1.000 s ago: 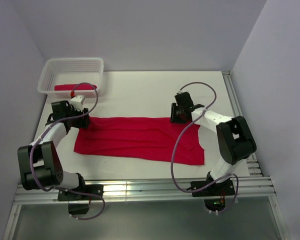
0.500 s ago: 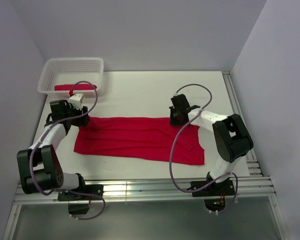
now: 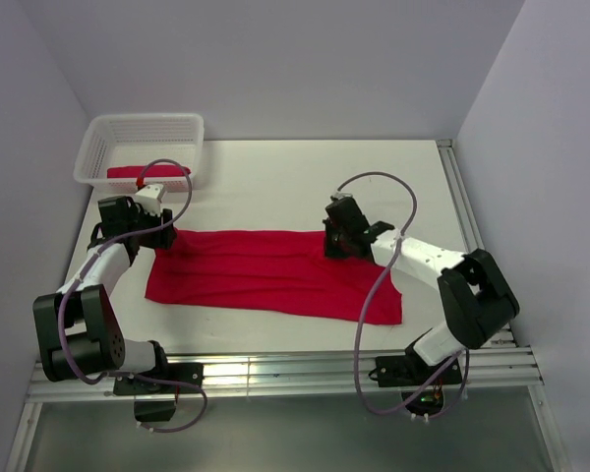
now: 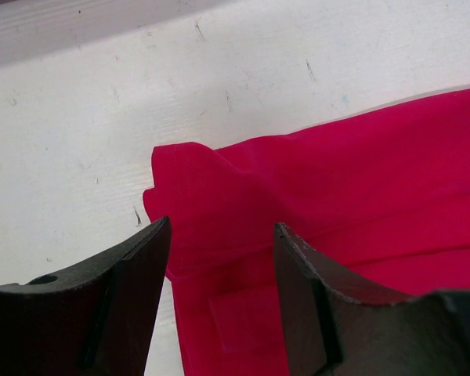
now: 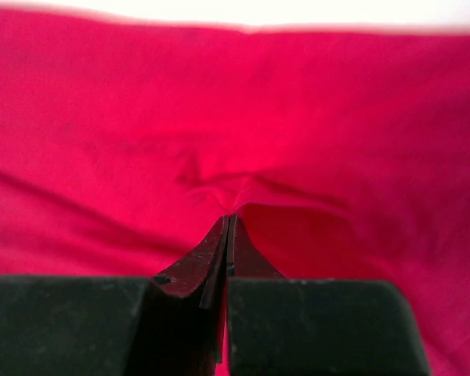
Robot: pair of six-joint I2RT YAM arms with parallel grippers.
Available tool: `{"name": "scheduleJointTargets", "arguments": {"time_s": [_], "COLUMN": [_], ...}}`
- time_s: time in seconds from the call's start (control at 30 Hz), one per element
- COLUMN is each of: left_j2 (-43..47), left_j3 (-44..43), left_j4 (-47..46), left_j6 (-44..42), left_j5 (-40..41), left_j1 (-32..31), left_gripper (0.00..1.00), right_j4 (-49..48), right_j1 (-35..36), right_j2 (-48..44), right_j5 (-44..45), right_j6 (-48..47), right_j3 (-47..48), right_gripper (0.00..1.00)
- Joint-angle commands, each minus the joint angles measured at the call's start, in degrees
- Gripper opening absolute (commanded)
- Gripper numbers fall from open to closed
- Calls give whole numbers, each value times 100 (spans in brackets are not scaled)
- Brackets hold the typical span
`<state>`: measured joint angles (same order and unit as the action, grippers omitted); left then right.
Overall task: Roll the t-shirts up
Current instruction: Fold the tshirt
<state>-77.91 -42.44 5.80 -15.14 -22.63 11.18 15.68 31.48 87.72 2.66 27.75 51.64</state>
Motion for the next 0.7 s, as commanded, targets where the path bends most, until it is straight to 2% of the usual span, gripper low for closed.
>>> {"name": "scheduleJointTargets", "arguments": {"time_s": [0.0,0.13,0.17,0.3,0.33,0.37,0.43,0.6,0.67], "left_j2": [92,48,48,39,48,56,65,74,83], "left_j3": [-28,-28,-45,-54,-54,-54,-63,-54,-63], "left_j4": [-88,-88,-71,-44,-35,-35,-27,0,8], "left_j6": [81,81,72,81,81,72,63,63,63], "left_j5": [-101,-118,-119,-162,-162,-162,-171,-189,-198], "left_j1": [-2,-2,-2,-2,-2,-2,-2,-2,-2], "left_gripper": [61,61,61,61,61,61,61,61,61], "right_j4": [-21,145,207,286,321,382,514,629,603], "right_j1": [348,946,1165,1536,1580,1632,1659,1633,1563], "right_j2": [-387,-642,-756,-1072,-1212,-1292,-1511,-1741,-1592], "right_j5": [278,498,516,490,499,499,569,999,1035], "right_j6": [520,995,1152,1373,1409,1418,1418,1295,1198], "right_j3": [-311,-461,-479,-514,-523,-506,-444,-383,-374], "right_gripper": [0,4,9,15,21,33,44,46,41]}}
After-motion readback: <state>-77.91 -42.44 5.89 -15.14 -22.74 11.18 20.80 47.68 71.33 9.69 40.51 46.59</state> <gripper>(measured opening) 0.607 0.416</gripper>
